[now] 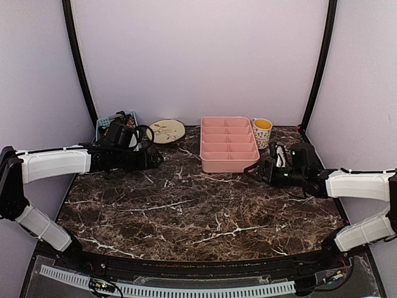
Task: Roll the ties
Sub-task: Pick up the tie from the tie pile.
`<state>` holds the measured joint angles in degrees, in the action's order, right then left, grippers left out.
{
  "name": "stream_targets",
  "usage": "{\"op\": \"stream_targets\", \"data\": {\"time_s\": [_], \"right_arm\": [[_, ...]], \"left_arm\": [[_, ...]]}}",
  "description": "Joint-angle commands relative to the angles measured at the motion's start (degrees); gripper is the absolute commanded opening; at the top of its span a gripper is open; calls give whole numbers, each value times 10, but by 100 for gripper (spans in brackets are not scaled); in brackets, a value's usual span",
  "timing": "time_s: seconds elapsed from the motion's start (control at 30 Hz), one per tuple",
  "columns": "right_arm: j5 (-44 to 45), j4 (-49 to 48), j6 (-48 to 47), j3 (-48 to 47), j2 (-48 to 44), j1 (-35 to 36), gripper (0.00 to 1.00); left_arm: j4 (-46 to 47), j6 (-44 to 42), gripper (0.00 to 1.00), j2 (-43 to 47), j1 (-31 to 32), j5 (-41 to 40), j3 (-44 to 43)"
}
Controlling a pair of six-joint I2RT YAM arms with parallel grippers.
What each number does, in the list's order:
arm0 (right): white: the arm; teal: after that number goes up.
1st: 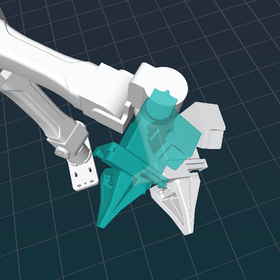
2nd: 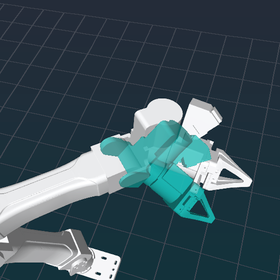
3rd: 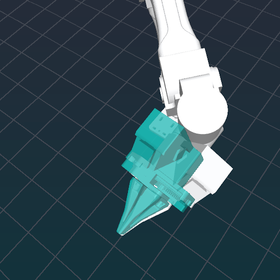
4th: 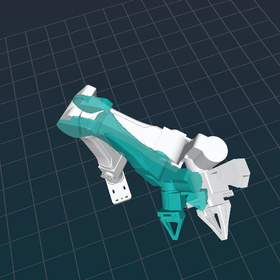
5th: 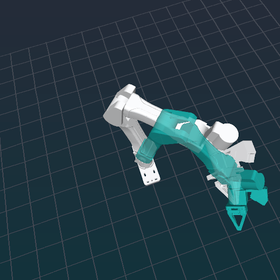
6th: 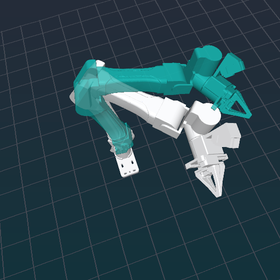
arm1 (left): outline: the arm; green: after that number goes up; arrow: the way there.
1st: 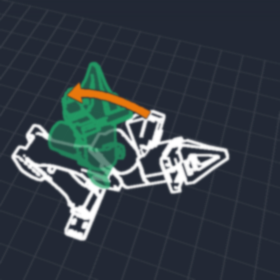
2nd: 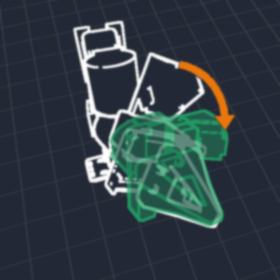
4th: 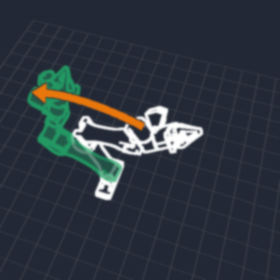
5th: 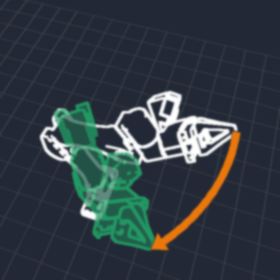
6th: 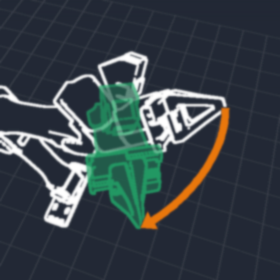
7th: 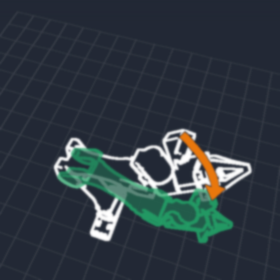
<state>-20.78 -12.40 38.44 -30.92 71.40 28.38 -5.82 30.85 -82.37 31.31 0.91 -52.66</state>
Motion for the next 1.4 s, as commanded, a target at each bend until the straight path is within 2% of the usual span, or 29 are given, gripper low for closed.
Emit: {"op": "stream_targets", "data": {"time_s": [0.0, 0.13, 0.3, 0.5, 0.73, 1.07, 1.23, 1.37], "right_arm": [[3, -14, -2, -38, 0, -3, 97], [-20, -9, -17, -73, 26, -4, 97], [-49, -26, -25, -91, 48, -4, 97], [-74, -63, -14, -87, 70, -5, 97], [-88, -88, -6, -84, 91, -7, 97], [-109, -113, 5, -92, 128, -12, 97], [-116, -119, 7, -100, 141, -16, 97], [-123, -126, 8, -104, 153, -18, 97]], "left_arm": [[-14, -41, 99, -12, -27, -13, -88], [-45, -82, 99, -54, -101, 37, -162], [-72, -93, 98, -106, -197, 36, -248], [-92, -79, 90, -201, -295, 70, -331], [-104, -93, 85, -302, -334, 49, -415], [-155, -126, 79, -409, -336, 3, -548], [-165, -129, 76, -434, -336, 8, -576], [-143, -150, 66, -425, -327, 38, -564]]}}
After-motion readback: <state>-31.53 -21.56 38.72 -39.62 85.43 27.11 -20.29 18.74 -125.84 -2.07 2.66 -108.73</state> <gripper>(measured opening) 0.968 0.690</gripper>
